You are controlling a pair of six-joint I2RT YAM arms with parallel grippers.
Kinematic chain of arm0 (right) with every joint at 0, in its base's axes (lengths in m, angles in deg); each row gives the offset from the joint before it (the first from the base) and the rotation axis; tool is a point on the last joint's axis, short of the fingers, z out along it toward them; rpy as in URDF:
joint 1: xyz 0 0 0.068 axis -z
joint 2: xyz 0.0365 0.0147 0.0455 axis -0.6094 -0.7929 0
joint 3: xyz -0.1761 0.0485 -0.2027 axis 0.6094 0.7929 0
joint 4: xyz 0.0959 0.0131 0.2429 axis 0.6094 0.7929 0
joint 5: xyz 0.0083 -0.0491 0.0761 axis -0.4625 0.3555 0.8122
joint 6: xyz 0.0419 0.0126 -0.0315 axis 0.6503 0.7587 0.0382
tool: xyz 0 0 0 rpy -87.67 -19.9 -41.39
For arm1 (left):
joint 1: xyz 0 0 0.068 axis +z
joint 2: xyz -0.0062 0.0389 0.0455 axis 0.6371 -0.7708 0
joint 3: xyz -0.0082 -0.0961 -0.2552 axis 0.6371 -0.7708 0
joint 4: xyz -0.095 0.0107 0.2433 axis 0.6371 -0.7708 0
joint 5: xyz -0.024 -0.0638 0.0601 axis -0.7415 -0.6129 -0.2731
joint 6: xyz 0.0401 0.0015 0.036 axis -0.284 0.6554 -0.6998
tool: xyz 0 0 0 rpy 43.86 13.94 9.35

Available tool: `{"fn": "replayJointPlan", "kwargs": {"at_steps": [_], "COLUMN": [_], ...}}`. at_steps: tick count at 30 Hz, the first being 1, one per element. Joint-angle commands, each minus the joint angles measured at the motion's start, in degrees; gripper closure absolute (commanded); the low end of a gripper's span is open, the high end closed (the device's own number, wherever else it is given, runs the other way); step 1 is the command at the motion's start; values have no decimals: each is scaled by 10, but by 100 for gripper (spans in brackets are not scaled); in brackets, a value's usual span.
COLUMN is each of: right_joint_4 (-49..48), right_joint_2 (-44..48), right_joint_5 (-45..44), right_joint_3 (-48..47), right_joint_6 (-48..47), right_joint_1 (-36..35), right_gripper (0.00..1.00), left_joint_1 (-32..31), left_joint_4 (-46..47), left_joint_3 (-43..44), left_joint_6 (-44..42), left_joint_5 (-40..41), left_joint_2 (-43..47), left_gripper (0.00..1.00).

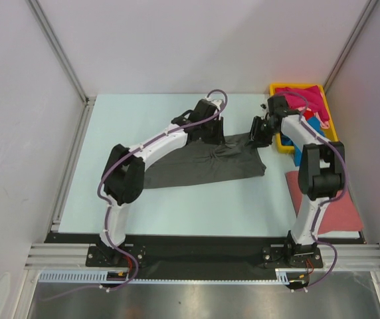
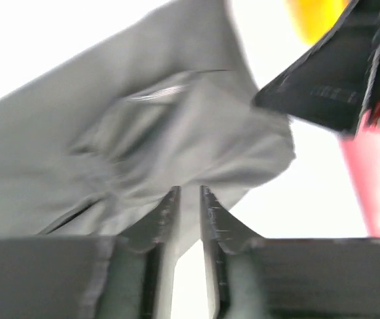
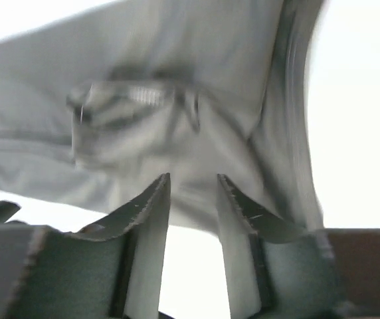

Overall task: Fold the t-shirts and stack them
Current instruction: Fold the tshirt

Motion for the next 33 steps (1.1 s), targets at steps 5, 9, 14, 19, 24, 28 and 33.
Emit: {"fn": "replayJointPlan", "kwargs": {"at_steps": [5, 9, 14, 19, 24, 28, 33], "right_joint_4": [-79, -127, -159, -175, -175, -169, -158], "right_joint_2": [98, 81, 52, 50, 49, 52, 52], "right_joint_5": [133, 165, 162, 137, 132, 127, 125], "right_joint_3": [170, 201, 227, 251, 262, 269, 269], "right_joint_6": [62, 78, 92, 99, 95, 85, 70], "right_joint_1": [51, 57, 60, 61, 61, 61, 81], "right_gripper": [84, 92, 93, 93, 93, 93, 93], "left_joint_1": [-19, -20, -19, -16, 0, 30, 57], "left_joint_4": [169, 230, 261, 279, 274, 273, 290], "left_joint_3": [-25, -14, 0, -21, -26, -8, 2], "left_joint_6": [23, 52, 67, 58, 56, 64, 77], "left_joint_5": [-211, -263, -272, -231, -177, -178, -182], "left_joint_2": [-49, -106, -159, -165, -173, -194, -198], "left_gripper": [86, 86, 87, 87, 87, 87, 86]}}
